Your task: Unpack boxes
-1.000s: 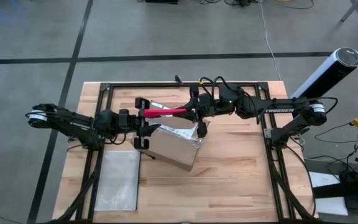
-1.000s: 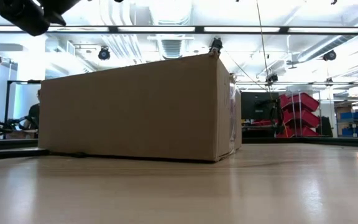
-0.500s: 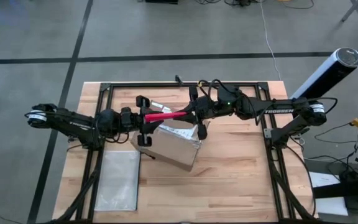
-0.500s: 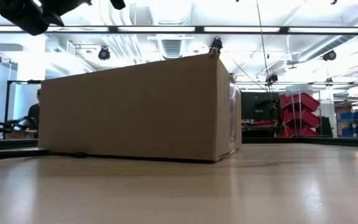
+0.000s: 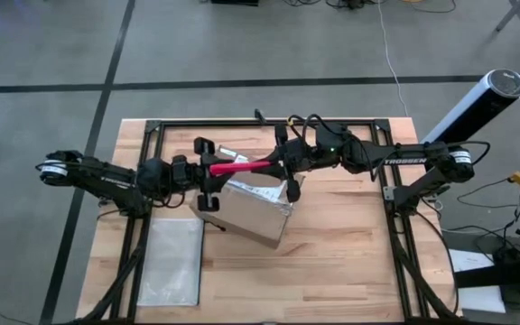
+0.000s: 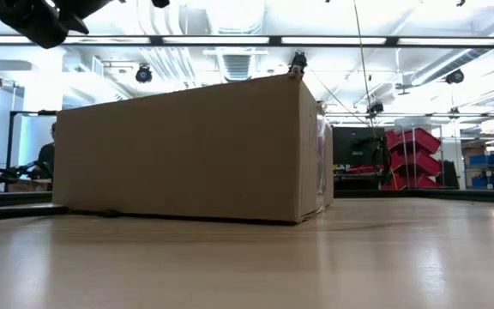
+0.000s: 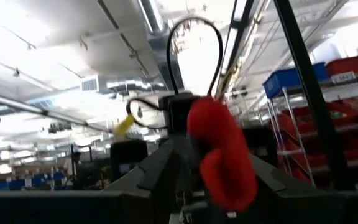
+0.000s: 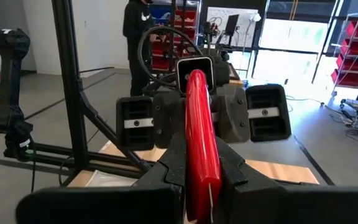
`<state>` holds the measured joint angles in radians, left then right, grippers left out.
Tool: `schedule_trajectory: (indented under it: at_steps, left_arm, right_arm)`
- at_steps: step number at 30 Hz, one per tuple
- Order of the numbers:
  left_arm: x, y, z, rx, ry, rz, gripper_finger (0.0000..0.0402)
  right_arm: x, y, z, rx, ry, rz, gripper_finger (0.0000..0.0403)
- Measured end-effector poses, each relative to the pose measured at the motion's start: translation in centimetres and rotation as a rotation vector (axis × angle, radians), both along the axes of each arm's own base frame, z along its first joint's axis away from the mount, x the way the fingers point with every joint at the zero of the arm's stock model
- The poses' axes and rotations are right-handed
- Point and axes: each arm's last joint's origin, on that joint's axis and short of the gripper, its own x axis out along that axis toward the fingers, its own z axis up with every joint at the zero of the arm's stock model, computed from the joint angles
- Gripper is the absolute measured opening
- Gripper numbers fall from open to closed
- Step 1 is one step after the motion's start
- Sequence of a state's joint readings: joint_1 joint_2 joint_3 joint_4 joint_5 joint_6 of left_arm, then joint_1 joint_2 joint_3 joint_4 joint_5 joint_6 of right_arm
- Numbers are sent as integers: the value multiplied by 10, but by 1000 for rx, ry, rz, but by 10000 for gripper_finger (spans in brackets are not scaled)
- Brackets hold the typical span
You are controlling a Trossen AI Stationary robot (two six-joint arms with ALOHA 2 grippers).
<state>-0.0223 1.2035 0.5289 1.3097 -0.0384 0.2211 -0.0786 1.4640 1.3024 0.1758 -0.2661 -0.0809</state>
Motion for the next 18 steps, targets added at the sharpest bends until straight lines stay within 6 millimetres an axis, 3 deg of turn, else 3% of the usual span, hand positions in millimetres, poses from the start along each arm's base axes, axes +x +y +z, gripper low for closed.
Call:
schedule_trajectory:
  at_steps: [14, 18]
  left_arm:
    - [-2, 0, 3, 10, -34, 3, 117]
    - [-2, 0, 3, 10, -34, 3, 87]
  right_arm:
    - [0, 0, 0, -1, 0, -2, 12]
    - [0, 0, 0, -8, -1, -5, 12]
